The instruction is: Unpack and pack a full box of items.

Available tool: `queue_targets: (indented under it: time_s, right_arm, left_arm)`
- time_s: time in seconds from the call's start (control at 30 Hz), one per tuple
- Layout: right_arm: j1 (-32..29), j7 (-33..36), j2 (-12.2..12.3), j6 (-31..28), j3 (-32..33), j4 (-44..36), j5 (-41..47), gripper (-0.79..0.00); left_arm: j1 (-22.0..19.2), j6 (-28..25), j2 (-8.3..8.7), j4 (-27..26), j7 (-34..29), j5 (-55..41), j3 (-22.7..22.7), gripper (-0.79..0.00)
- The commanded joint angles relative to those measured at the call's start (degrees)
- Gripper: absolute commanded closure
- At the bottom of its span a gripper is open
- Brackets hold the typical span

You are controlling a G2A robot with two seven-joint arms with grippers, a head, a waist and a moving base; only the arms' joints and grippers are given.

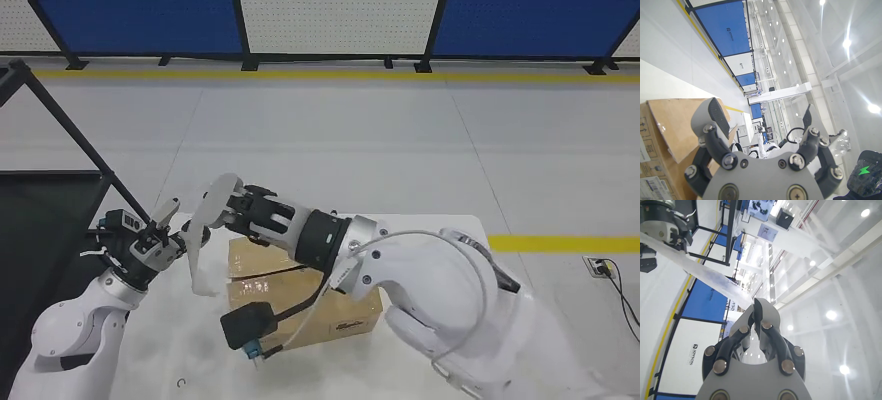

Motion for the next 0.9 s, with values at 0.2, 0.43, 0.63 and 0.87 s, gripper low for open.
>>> queue_targets:
  time_s: [0.2, 0.43, 0.63, 0.87]
  right_arm:
    - [-3.5, 3.1, 0.6, -8.0, 2.8, -4.8, 1.1, 0.0]
    - [-3.5, 3.1, 0.6, -8.0, 2.8, -4.8, 1.1, 0.0]
    - [-6.0, 7.5, 0.3, -6.4, 4.1, -4.2, 4.0, 0.0]
    - [-8.3, 30.5, -2.2, -10.4, 6.0, -5.1, 18.6, 0.0]
  left_arm:
    - [0.9, -2.2, 0.0, -0.3, 2.6, -1.3, -1.7, -0.785]
    - [0.9, -2.2, 0.0, -0.3, 2.6, -1.3, -1.7, -0.785]
    - [1.9, -2.0, -0.05, -2.0, 3.7, -1.6, -1.7, -0.785]
    - [4.0, -6.2, -0.06, -3.6, 4.9, 0.7, -2.3, -0.785]
